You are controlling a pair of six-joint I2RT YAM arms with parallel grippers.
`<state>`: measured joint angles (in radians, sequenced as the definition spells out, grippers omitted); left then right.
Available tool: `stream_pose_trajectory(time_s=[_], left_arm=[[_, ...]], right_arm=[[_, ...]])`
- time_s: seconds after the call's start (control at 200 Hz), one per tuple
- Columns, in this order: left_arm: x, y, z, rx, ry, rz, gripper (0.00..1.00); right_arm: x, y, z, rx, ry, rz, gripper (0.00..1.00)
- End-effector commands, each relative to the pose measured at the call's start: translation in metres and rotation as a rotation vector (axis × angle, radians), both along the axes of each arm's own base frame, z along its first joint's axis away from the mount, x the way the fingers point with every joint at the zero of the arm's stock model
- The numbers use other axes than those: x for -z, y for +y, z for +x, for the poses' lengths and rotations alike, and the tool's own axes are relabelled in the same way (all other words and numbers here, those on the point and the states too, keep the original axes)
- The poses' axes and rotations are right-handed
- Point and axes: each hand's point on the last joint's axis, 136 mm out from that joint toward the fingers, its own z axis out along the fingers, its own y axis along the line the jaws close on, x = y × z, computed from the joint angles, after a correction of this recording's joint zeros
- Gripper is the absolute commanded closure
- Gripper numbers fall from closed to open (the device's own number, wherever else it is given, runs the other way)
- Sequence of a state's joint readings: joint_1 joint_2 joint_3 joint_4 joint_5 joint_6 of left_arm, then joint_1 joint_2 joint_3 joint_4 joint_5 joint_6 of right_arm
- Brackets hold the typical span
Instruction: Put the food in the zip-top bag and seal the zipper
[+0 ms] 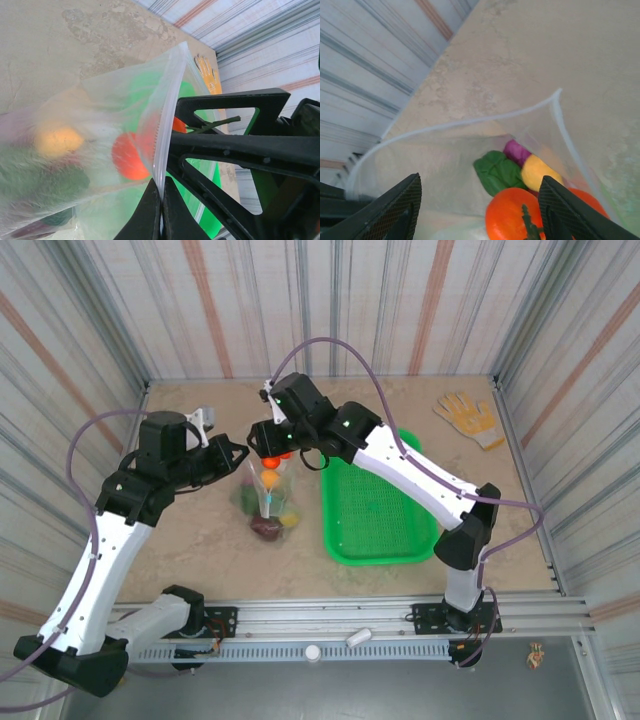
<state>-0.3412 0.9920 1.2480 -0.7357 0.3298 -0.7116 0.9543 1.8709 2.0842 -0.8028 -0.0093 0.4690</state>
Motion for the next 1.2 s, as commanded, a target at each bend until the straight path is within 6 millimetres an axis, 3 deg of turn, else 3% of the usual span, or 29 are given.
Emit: stream_pose_trajectory(time_s=[0.0, 0.1, 0.21, 0.255, 0.326, 0.381, 0.446, 0.611, 0.816, 0.942, 1.022, 1.037, 1.197], left_arm=[[-0.002, 0.000, 0.000, 0.002, -0.003, -0.003, 1.00], [-0.002, 0.000, -0.001, 0.003, -0.002, -0.004, 1.00], [-0.001, 0.000, 0.000, 0.002, 0.000, -0.005, 1.00], [-0.001, 0.000, 0.000, 0.002, 0.001, -0.007, 1.00], [-0.001, 0.000, 0.000, 0.004, 0.000, -0.009, 1.00], [-0.002, 0.000, -0.001, 0.004, -0.003, -0.008, 1.00], [-0.002, 0.001, -0.001, 0.000, -0.007, -0.002, 1.00], [0.001, 0.000, -0.002, 0.004, -0.003, -0.006, 1.00], [-0.002, 0.000, -0.004, 0.017, -0.015, -0.003, 1.00], [-0.001, -0.001, -0.004, 0.025, -0.016, -0.002, 1.00], [0.001, -0.001, -0.005, 0.029, -0.012, -0.001, 1.00], [0.001, -0.002, -0.005, 0.030, -0.012, -0.002, 1.00], [0.000, -0.006, -0.006, 0.052, -0.014, -0.015, 1.00]], right_arm=[[0.010, -0.025, 0.002, 0.034, -0.052, -0.180, 0.41], [0.015, -0.032, 0.002, 0.040, -0.077, -0.249, 0.55], [0.010, -0.033, -0.001, 0.037, -0.086, -0.234, 0.86], [0.008, -0.033, 0.000, 0.040, -0.094, -0.227, 0.90], [0.006, -0.034, 0.001, 0.042, -0.105, -0.231, 0.86], [0.006, -0.035, 0.002, 0.045, -0.113, -0.238, 0.72], [0.005, -0.035, 0.002, 0.044, -0.115, -0.237, 0.64], [-0.011, -0.036, -0.004, 0.025, -0.127, -0.192, 0.59], [-0.051, -0.045, -0.022, -0.028, -0.184, -0.082, 0.43], [-0.063, -0.069, -0.029, 0.012, -0.197, -0.027, 0.44], [-0.062, -0.091, -0.029, 0.060, -0.199, -0.029, 0.48], [-0.049, -0.095, -0.030, 0.064, -0.181, -0.055, 0.48], [0.000, -0.138, -0.030, 0.151, -0.076, -0.107, 0.54]])
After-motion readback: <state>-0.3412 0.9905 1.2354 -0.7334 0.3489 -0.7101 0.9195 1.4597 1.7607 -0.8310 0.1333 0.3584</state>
